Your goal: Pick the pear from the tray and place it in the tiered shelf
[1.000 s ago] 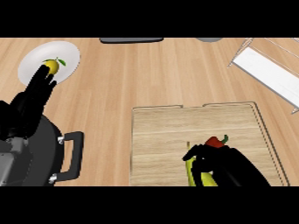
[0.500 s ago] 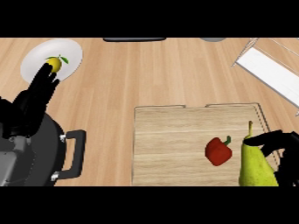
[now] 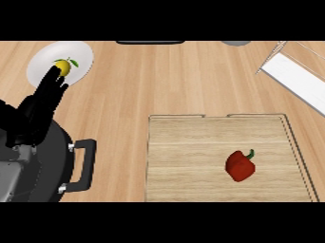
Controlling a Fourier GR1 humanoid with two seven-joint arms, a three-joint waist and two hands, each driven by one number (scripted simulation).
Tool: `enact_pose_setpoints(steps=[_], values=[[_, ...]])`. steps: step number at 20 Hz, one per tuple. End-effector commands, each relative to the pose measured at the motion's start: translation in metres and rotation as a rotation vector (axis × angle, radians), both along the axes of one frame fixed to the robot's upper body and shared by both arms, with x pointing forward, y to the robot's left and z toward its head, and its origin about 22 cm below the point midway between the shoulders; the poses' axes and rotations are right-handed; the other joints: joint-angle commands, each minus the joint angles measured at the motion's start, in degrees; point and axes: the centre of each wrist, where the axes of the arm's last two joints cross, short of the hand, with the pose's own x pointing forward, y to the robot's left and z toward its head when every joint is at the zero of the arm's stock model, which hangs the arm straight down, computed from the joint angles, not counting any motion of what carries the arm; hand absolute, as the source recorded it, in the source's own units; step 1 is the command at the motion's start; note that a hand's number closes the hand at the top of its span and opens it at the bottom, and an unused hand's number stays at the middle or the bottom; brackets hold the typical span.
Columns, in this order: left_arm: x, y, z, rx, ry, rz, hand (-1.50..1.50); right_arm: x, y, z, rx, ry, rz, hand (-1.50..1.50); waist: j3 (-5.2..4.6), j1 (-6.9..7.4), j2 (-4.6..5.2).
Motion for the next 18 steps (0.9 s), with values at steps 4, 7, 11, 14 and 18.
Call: enact_pose_setpoints(steps=[4, 7, 11, 14, 18], values=[[-0.001, -0.002, -0.004, 0.004, -0.028, -0.013, 0.00, 0.035, -0.077, 0.016, -0.014, 0.025, -0.155, 1.50, 0.03, 1.10, 0.23], [0.004, 0.005, -0.009, 0.000, -0.009, -0.028, 0.00, 0.044, -0.106, 0.027, 0.058, 0.012, -0.159, 1.50, 0.01, 0.99, 0.23], [0.007, -0.013, -0.018, -0.010, 0.005, -0.013, 0.00, 0.054, -0.137, 0.005, 0.114, 0.020, -0.202, 1.50, 0.02, 0.69, 0.24], [0.007, -0.009, 0.006, -0.015, 0.008, -0.018, 0.00, 0.060, -0.174, -0.006, 0.107, 0.018, -0.238, 1.50, 0.06, 0.93, 0.25], [0.012, -0.002, 0.013, -0.013, -0.008, -0.021, 0.00, 0.077, -0.200, -0.008, 0.131, 0.009, -0.226, 1.50, 0.04, 1.24, 0.32]])
